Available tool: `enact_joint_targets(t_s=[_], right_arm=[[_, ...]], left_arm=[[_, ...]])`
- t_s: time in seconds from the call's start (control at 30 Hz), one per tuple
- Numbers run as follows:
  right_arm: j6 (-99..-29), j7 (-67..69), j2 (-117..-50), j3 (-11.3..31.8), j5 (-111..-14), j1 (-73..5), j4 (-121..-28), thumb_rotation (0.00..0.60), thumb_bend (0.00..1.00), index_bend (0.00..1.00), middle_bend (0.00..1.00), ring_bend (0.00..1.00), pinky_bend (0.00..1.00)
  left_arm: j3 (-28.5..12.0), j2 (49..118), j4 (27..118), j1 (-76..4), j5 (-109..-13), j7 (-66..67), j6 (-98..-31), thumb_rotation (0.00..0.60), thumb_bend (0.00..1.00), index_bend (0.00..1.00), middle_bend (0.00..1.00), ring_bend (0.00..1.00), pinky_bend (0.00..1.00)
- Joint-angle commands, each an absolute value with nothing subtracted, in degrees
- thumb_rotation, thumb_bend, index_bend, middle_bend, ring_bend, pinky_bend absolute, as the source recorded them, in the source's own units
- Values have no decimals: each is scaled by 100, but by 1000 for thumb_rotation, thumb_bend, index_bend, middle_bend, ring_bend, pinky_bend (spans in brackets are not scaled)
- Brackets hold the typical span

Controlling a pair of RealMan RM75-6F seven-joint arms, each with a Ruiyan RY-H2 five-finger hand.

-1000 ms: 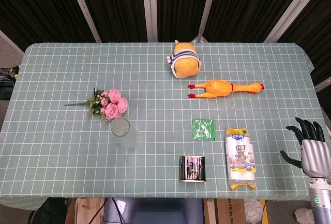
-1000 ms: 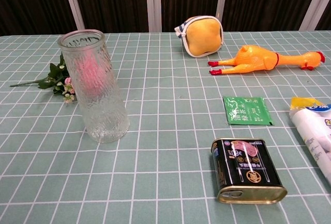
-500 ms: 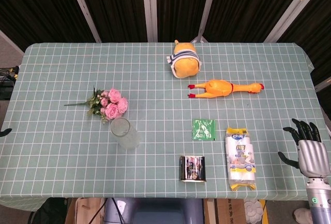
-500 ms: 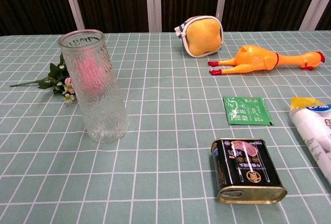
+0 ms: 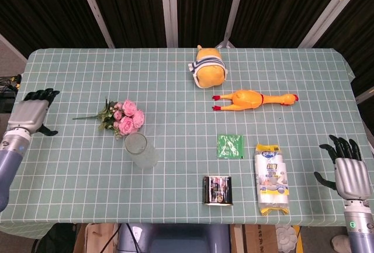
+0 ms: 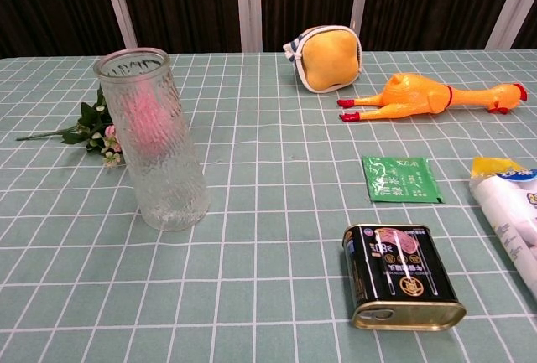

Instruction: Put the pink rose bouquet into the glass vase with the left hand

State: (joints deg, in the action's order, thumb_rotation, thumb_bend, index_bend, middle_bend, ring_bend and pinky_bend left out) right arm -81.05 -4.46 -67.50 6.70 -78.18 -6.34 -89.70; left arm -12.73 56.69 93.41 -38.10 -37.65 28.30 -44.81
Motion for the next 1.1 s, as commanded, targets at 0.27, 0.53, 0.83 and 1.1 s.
enact_joint_targets(t_s=[0.27,0.53,0.83,1.1], right_arm=[[-8122,-497,-6765,695,-7771,-631,-8967,600,214,287,129,96,12],[-8073,-603,-6799,720,-7667,-648,-8935,600,214,287,130,96,12],[-8040,-657,-6794,735,-7595,-654,-8946,600,214,287,130,96,12],[-7947,-716,-6803,736,-7534,-692,-8935,600,214,287,130,98,12]], left_arm=[[-1083,6435,8617,-4403,-3472,2921,-4276,600,65,72,0,0,7],[-1077,7180,7962,-4656,-3573,2680,-4188,600,65,73,0,0,9],[-1040,7959,7292,-5064,-3411,2741,-4162,600,65,74,0,0,9],[-1227,8293,7194,-5358,-3242,2502,-3869,600,65,75,0,0,9]])
